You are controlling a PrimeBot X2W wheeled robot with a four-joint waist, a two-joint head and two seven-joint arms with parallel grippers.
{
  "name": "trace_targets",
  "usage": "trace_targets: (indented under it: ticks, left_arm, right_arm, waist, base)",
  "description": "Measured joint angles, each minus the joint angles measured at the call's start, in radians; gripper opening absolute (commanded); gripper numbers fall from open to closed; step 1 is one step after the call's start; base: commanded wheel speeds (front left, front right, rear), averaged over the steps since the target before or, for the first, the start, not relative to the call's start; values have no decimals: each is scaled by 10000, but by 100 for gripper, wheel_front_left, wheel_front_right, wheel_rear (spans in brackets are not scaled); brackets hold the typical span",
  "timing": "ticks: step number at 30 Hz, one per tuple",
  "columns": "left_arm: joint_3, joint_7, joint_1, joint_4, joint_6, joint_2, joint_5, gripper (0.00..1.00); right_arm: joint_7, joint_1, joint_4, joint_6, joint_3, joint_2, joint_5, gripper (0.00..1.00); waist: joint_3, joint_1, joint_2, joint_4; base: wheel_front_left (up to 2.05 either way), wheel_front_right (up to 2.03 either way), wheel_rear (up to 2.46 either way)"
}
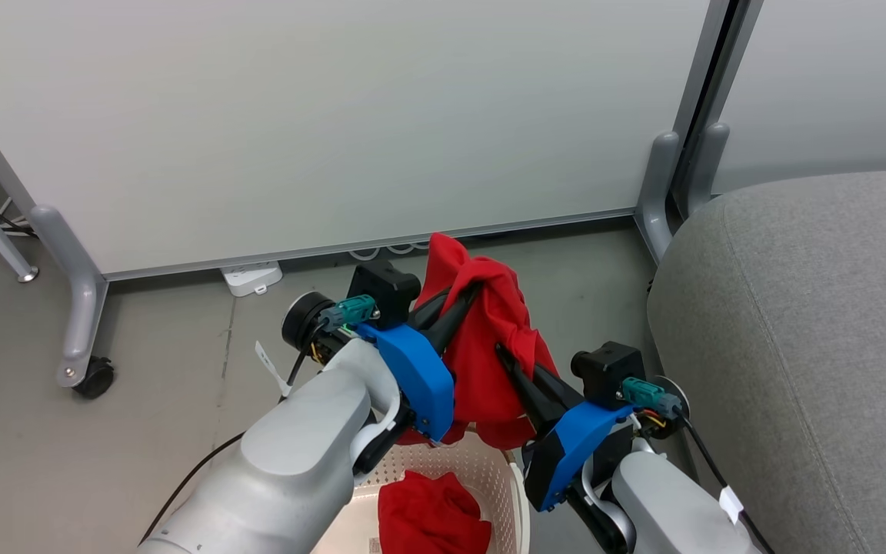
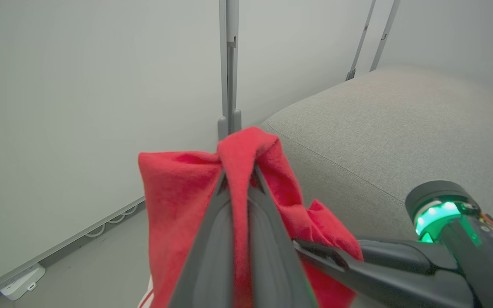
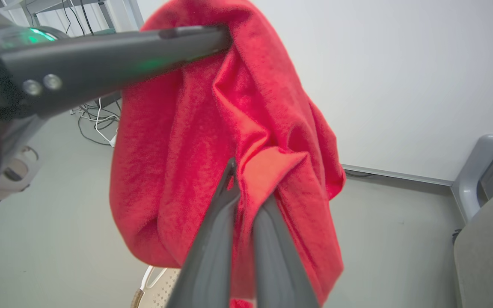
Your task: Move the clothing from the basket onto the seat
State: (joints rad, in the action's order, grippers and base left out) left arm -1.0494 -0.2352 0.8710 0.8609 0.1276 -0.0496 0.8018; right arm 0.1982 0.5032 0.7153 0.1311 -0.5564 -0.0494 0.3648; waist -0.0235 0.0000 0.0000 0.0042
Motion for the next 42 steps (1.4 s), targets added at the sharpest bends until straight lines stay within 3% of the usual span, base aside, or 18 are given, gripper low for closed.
trace_targets:
  ticks: [26,27,29,35,42]
  left_arm:
    - [-458,-174,-41,79,-119,2,614,0]
    - [-460,-190,-39,79,-140,2,612,42]
    - [-422,-219,-39,54,-211,2,608,100]
    - [552,-274,-285,-734,-556,-176,146,100]
    - [1918,-276,-1838,-2161,-811,-771,-995,100]
  right_arm:
    - [290,210,644,0,-483,0,357,0]
    - [307,221,652,0,-487,0,368,0]
    - [314,249,663,0,-491,0,376,0]
    - [401,287,665,0,-405,2,364,0]
    - [493,288,662,0,-77,0,217,0]
  waist:
    - [189,0,0,-163]
    - [185,0,0,-170]
    - [178,0,0,-187]
    - [98,0,1,-242]
    - [43,0,0,-220]
  base:
    - [0,0,0]
    - [0,0,0]
    - [0,0,0]
    - [0,0,0]
    - [0,0,0]
